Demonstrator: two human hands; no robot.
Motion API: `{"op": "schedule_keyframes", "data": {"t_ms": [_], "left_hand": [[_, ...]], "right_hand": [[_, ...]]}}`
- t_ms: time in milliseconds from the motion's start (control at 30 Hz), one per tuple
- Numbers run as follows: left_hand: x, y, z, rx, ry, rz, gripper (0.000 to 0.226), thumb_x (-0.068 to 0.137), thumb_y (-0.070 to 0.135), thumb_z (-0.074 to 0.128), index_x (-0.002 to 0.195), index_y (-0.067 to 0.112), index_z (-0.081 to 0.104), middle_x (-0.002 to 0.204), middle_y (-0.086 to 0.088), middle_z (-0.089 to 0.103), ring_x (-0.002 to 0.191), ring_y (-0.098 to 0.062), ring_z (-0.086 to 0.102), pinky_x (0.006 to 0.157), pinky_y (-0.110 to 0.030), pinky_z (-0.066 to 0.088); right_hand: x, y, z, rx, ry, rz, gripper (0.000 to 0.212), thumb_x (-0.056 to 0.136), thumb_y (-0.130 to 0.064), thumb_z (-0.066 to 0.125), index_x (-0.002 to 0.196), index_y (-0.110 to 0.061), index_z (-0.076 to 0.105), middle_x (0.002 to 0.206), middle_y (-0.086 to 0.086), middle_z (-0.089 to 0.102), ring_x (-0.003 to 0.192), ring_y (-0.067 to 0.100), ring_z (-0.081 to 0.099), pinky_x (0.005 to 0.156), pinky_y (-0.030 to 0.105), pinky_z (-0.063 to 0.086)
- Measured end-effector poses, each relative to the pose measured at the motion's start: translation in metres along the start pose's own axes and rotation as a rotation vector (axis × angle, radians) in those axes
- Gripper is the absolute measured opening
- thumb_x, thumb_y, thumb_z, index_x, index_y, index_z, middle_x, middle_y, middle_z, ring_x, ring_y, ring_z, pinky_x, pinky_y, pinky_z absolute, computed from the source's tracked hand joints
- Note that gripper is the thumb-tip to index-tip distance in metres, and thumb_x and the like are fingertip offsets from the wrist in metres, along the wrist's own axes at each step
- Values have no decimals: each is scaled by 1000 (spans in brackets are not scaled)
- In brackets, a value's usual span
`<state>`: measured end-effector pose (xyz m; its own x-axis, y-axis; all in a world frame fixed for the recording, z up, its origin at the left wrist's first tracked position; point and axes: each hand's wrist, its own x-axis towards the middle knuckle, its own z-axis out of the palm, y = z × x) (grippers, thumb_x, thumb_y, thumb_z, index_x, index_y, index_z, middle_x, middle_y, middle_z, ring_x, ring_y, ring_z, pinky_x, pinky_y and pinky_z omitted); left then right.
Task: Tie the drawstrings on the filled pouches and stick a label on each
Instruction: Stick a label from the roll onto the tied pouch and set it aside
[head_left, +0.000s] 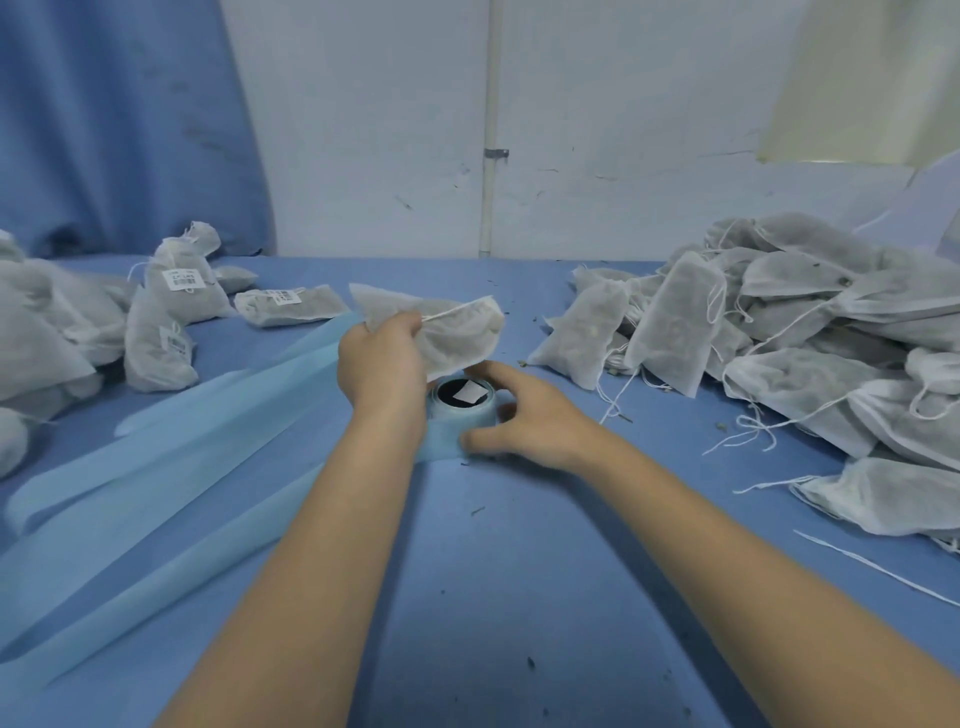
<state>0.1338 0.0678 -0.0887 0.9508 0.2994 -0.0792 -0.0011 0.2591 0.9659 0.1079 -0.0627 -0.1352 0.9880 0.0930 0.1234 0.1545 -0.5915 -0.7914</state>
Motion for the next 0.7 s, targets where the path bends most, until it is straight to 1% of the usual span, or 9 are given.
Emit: {"op": "schedule_keyframes", "data": {"t_ms": [67, 133, 267, 367, 467, 533, 567, 633, 700], "left_hand": [[0, -1, 2, 18, -1, 17, 2, 81, 16, 61, 80, 14, 61, 92, -8, 66, 93, -30, 65, 87, -46, 53], [2, -2, 3, 40, 9, 50, 11, 80, 17, 62, 72, 18, 55, 86, -5, 63, 88, -28, 63, 85, -41, 52], [4, -7, 4, 146, -20, 79, 9, 81, 18, 61, 78, 13, 55, 79, -2, 57, 80, -26, 55, 74, -34, 46], [5, -12, 5, 216, -49, 74, 11, 81, 20, 62, 86, 10, 60, 85, -4, 61, 85, -27, 58, 77, -36, 48], [3, -13, 6, 250, -45, 89, 17, 81, 22, 61, 91, 9, 62, 86, -4, 61, 83, -26, 57, 70, -31, 42], [2, -14, 7, 269, -45, 110, 17, 81, 22, 61, 90, 8, 61, 83, -3, 60, 81, -26, 55, 69, -30, 40], [1, -14, 7, 278, -46, 117, 15, 81, 22, 61, 88, 9, 60, 79, -1, 58, 80, -25, 54, 69, -30, 39], [0, -15, 8, 300, -46, 121, 13, 81, 22, 62, 84, 11, 57, 73, 2, 54, 78, -24, 51, 68, -29, 36], [0, -15, 8, 305, -51, 120, 12, 82, 22, 62, 81, 12, 55, 71, 4, 52, 77, -23, 50, 67, -29, 35]], "right_hand": [[3, -2, 7, 36, 36, 6, 66, 68, -12, 77, 128, -27, 52, 113, -14, 64, 85, 3, 62, 72, 14, 51], [5, -3, 14, -11, 99, 2, 64, 65, -18, 79, 121, -22, 52, 110, -8, 64, 92, 9, 61, 78, 24, 52], [9, -5, 23, -78, 172, 17, 62, 61, -36, 82, 113, -16, 55, 110, 3, 63, 105, 23, 59, 88, 42, 50], [4, -6, 27, -26, 175, 23, 64, 63, -39, 84, 117, -20, 55, 113, 3, 62, 105, 19, 60, 90, 35, 50], [-8, -4, 19, 97, 179, 5, 60, 61, -33, 90, 106, -31, 51, 94, -24, 62, 81, -14, 58, 65, 3, 42], [-16, 0, 11, 116, 134, 29, 61, 61, -31, 90, 107, -32, 50, 90, -26, 60, 66, -17, 54, 60, 2, 39], [-20, 3, 7, 130, 123, 36, 63, 63, -28, 90, 113, -29, 52, 94, -22, 60, 64, -13, 55, 64, 4, 42], [-27, 8, 2, 188, 139, 56, 66, 68, -16, 86, 126, -19, 54, 103, -9, 63, 71, -2, 60, 80, 16, 50], [-32, 10, 1, 207, 169, 74, 62, 72, -10, 83, 128, -11, 58, 107, 1, 68, 79, 6, 64, 86, 17, 50]]}}
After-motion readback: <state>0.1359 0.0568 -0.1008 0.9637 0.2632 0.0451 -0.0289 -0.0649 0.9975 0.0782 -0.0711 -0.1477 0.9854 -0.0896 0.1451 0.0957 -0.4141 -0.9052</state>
